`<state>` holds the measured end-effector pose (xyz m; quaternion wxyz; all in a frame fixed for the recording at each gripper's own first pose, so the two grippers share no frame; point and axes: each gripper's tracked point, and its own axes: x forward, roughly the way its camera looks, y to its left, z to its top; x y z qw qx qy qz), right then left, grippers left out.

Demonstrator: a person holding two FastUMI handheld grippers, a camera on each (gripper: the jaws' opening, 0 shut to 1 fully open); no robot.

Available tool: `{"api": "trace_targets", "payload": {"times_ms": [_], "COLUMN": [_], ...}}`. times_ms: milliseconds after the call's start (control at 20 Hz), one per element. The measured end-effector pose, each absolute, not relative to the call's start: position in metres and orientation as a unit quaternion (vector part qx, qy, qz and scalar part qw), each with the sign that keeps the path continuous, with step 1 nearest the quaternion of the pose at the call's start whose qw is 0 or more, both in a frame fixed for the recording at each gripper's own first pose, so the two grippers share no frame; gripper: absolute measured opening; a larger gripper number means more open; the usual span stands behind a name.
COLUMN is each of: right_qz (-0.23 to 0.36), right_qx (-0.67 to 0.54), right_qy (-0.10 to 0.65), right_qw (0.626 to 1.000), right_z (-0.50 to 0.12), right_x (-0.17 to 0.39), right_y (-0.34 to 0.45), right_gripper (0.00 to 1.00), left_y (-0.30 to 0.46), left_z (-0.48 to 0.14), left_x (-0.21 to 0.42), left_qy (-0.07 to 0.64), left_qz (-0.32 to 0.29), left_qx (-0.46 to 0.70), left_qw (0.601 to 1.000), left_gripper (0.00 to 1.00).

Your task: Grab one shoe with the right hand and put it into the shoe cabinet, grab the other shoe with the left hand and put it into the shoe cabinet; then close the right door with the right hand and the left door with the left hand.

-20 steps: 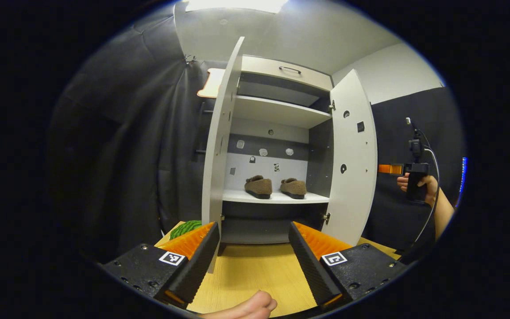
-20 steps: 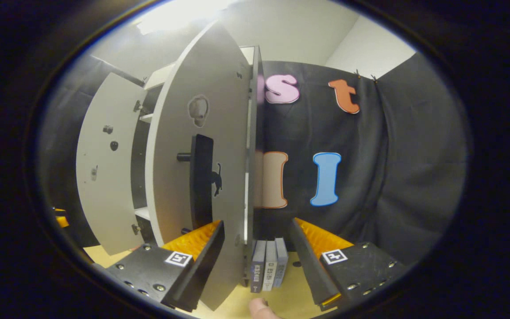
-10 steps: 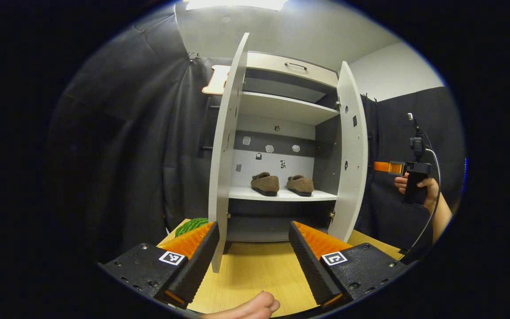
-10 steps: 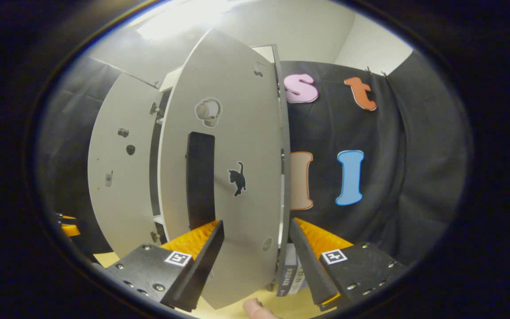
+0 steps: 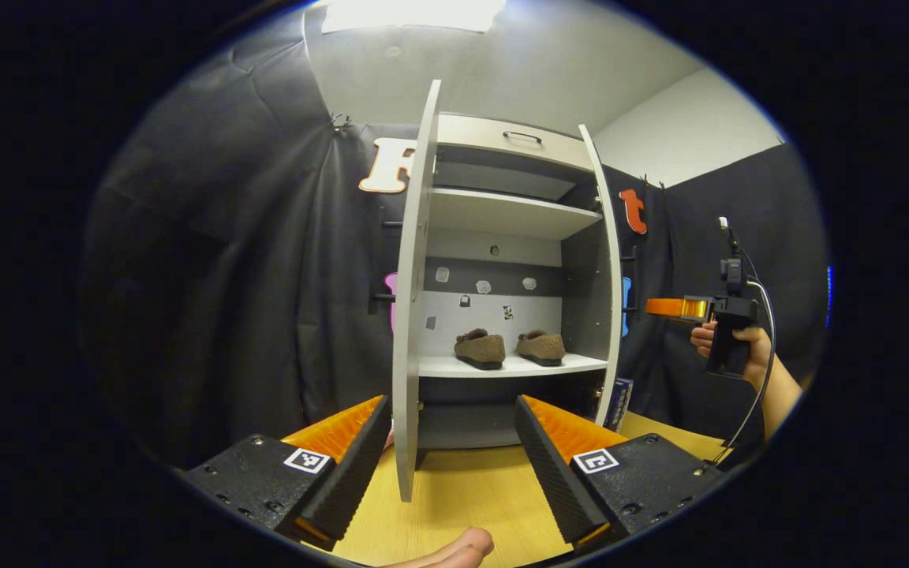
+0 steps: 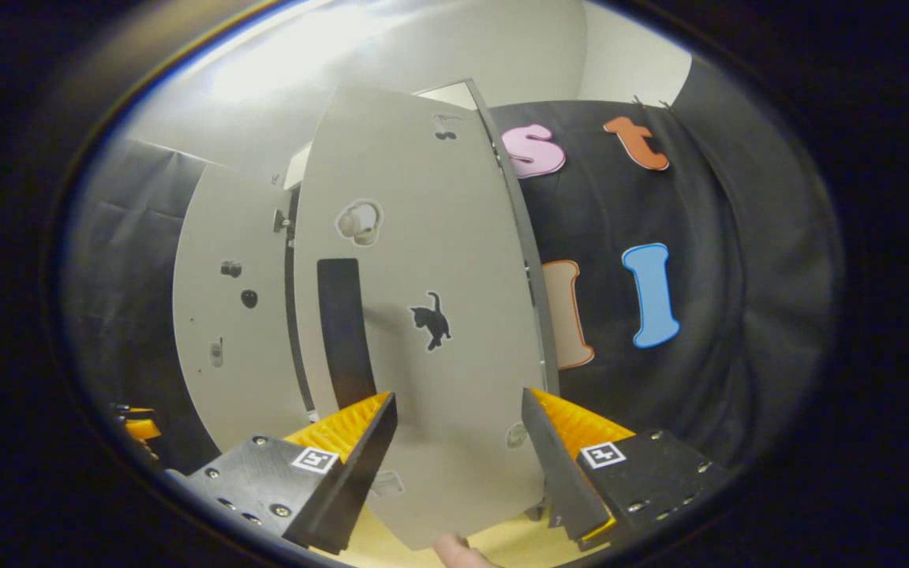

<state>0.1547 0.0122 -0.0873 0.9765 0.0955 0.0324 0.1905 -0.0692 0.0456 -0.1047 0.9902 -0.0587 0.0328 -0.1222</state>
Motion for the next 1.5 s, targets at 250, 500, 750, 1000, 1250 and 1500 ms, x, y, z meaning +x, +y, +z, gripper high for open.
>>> {"api": "trace_targets", "payload": {"times_ms": [250,500,750,1000,1250,1500], "right_qz": [0.186,0.191,0.22,0.204,0.15,0.137], "right_qx": [0.084,0.055,0.039,0.041,0.008,0.012], "right_qy": [0.028,0.004,0.006,0.018,0.01,0.003], "right_qw": [0.979,0.98,0.975,0.978,0.989,0.991], "right_z": [-0.093,-0.094,-0.102,-0.114,-0.125,-0.12], "right_x": [0.129,0.091,0.053,0.023,0.004,-0.024], "right_y": [0.012,0.024,0.054,0.069,0.055,0.047], "right_gripper": [0.97,0.96,0.96,0.96,0.93,0.96], "left_y": [0.092,0.12,0.154,0.186,0.205,0.207], "left_z": [-0.098,-0.093,-0.089,-0.078,-0.05,-0.057], "left_x": [-0.047,-0.014,0.025,0.068,0.106,0.131], "left_qy": [0.033,0.04,0.048,0.044,0.024,0.062], "left_qz": [-0.079,-0.078,-0.082,-0.083,-0.087,-0.075], "left_qx": [-0.052,-0.073,-0.067,-0.053,-0.059,-0.054], "left_qw": [0.995,0.994,0.993,0.994,0.994,0.994], "left_gripper": [0.96,0.96,0.95,0.92,0.95,0.95]}}
